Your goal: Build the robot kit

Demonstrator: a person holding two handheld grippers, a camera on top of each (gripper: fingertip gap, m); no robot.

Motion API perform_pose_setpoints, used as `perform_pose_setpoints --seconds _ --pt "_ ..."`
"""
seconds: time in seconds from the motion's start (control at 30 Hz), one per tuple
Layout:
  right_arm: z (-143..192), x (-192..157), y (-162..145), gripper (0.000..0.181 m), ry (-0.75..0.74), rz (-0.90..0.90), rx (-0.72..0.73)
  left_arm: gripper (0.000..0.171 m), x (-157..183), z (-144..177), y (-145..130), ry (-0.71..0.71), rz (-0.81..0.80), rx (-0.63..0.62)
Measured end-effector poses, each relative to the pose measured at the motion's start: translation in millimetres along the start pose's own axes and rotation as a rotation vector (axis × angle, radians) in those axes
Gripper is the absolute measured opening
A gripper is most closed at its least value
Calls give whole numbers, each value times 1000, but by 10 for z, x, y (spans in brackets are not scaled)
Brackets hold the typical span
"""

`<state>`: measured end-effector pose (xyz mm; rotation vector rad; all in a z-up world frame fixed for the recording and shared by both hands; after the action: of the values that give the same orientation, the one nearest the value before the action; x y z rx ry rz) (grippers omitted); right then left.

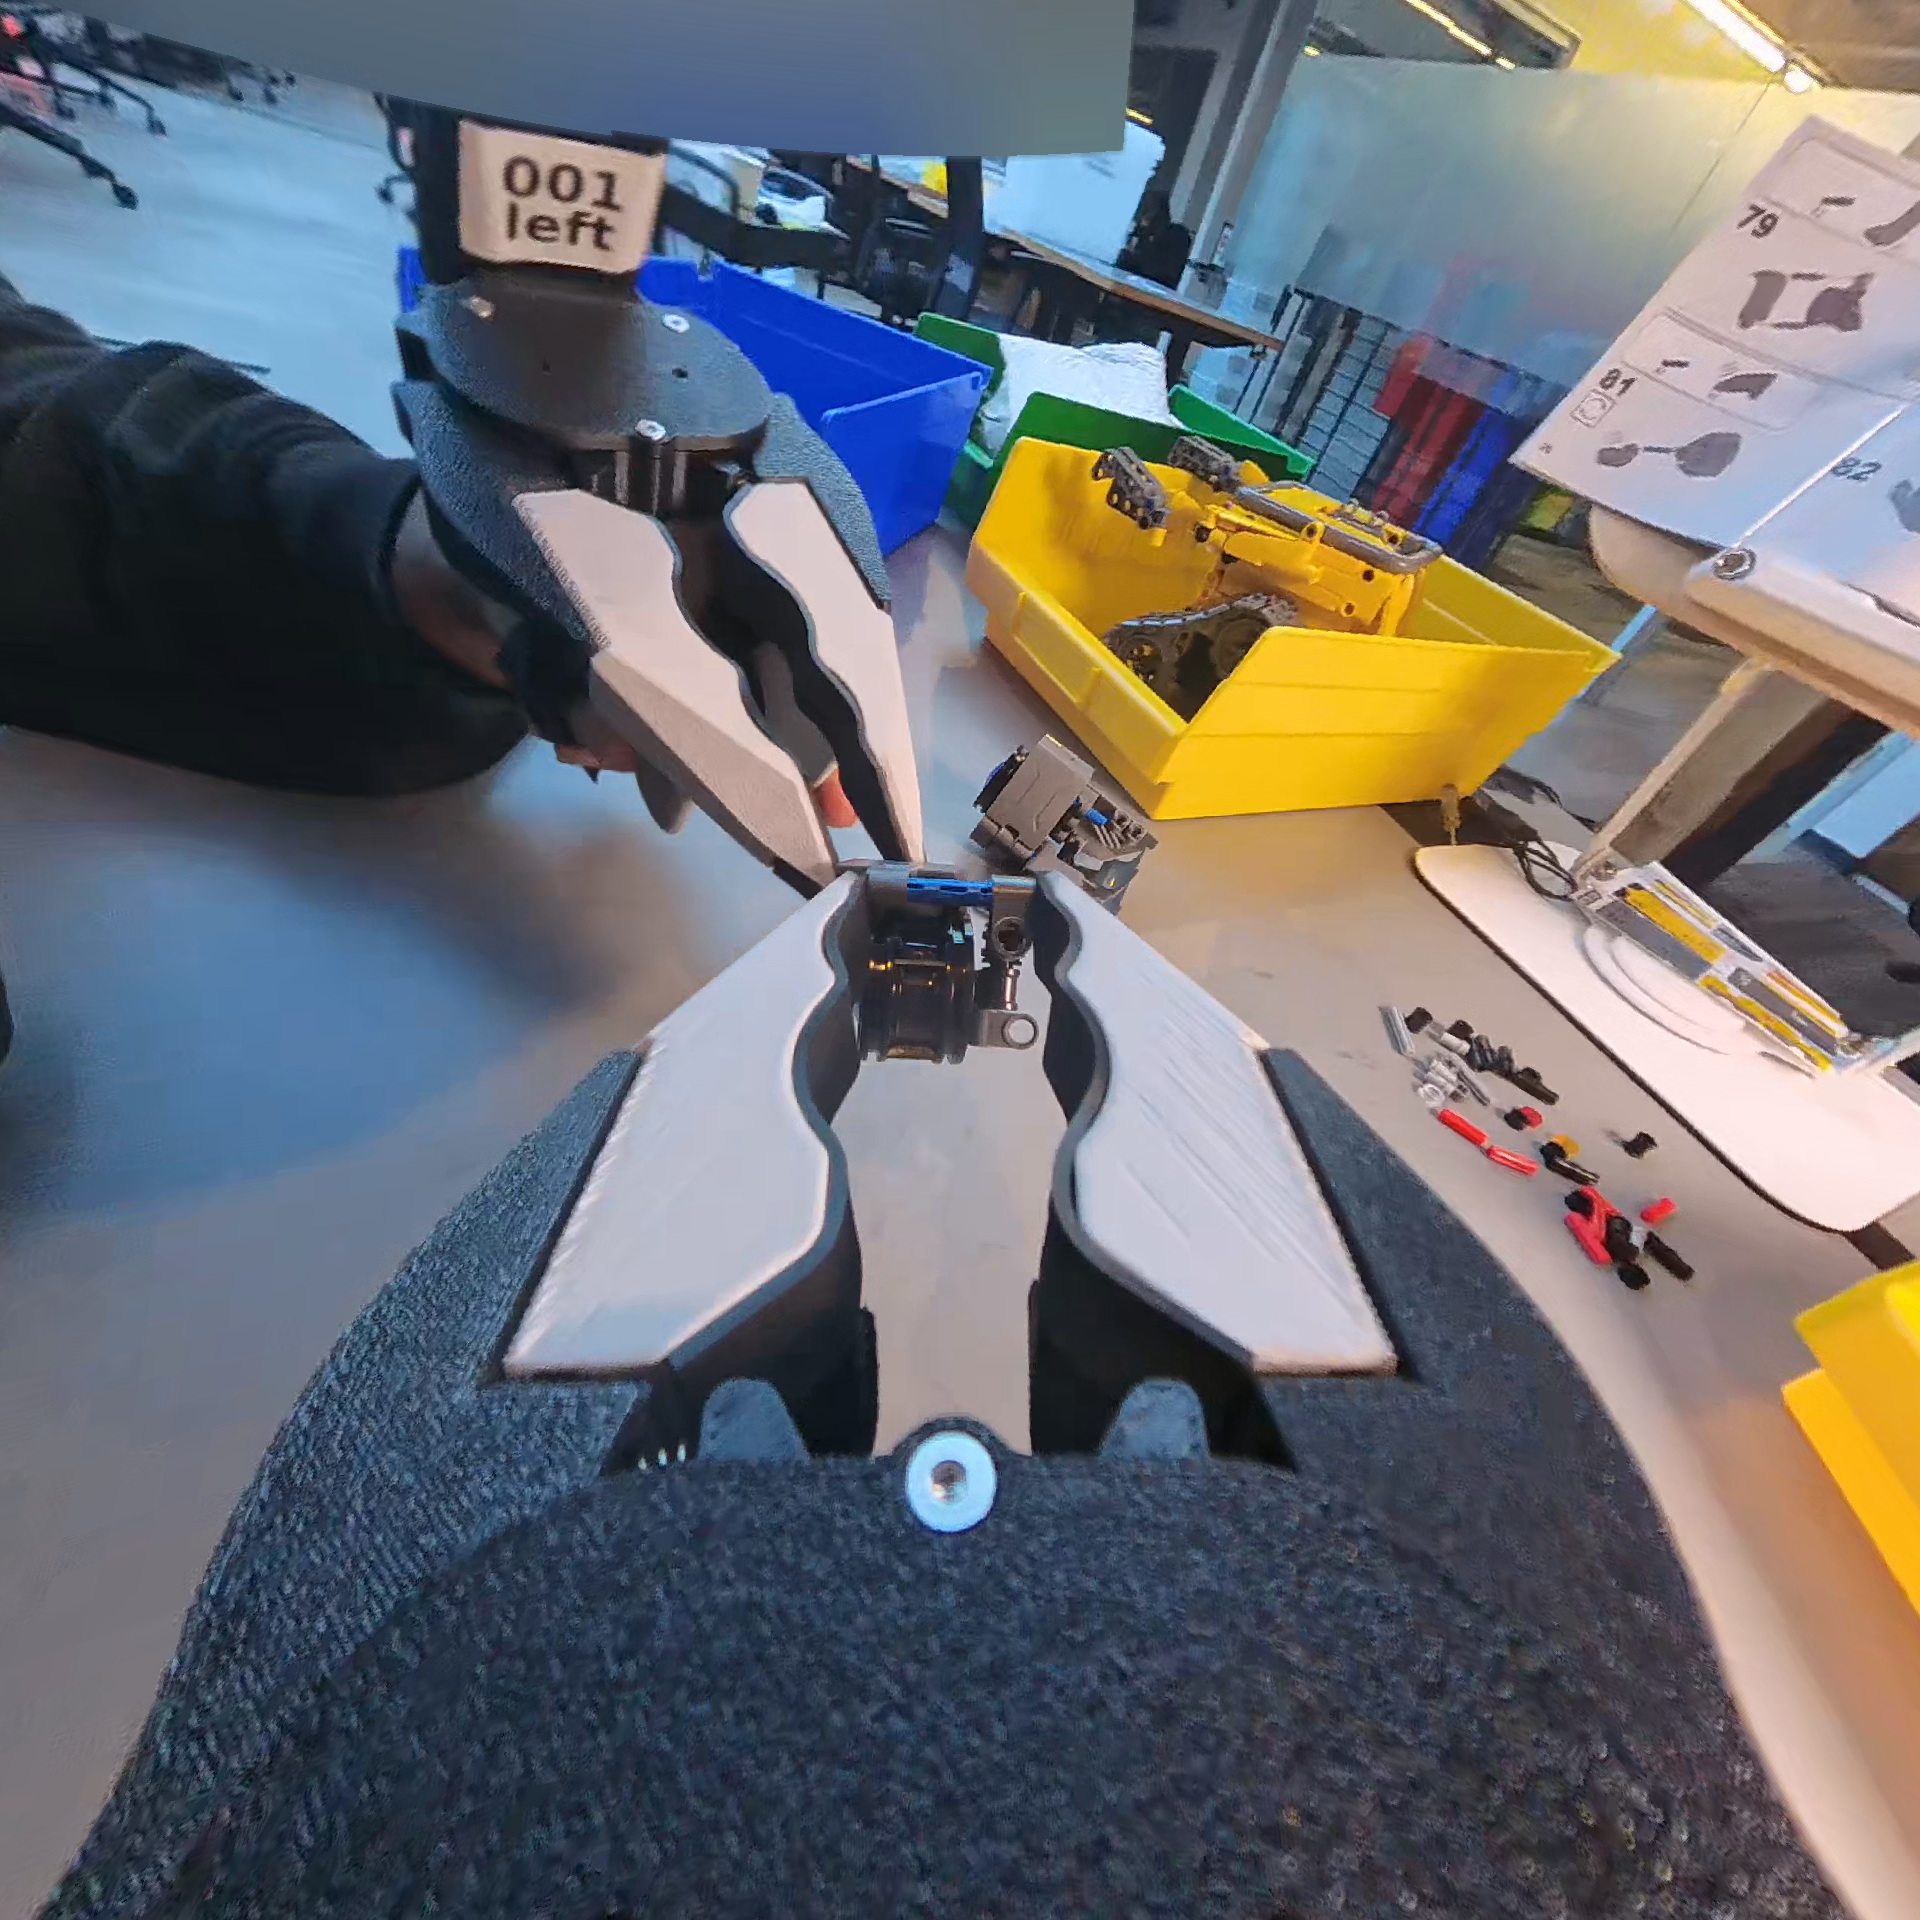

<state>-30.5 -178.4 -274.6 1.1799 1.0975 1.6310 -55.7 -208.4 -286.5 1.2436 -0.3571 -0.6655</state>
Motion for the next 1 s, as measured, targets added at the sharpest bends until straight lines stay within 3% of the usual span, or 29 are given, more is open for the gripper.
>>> perform_pose_setpoints --seconds 0.1,0.2,0.27,0.3,0.67,0.8,1.0 --pt "28 -46 90 36 23 16 58 10 7 35 34 5 -43 20" --pt "159 -172 275 42 255 -166 168 2 92 105 109 -45 -152 74" --pt "242 -256 290 30 442 -319 159 1 156 134 159 -66 -196 101" --pt "244 -248 276 29 464 -367 155 1 173 127 150 -63 -217 88" --pt "89 -94 -85 9 441 -808 -52 1 34 11 -87 176 -497 -154" --pt "39 -149 -272 0 394 -777 -176 0 -36 -20 -177 237 -521 -233" --pt "26 -165 -348 15 398 -790 -213 0 -134 0 -201 292 -509 -261"
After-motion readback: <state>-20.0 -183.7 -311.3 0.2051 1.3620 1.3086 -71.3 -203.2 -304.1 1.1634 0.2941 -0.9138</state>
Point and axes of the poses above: each gripper's, where its closed fingertips meet, z back along the fingers, y out of its top, x = y × z across the jaws, the point moved 2 cm from there along z, back along the fingers, and after that the axes turned 1 degree about -z, right-handed, at the moved point
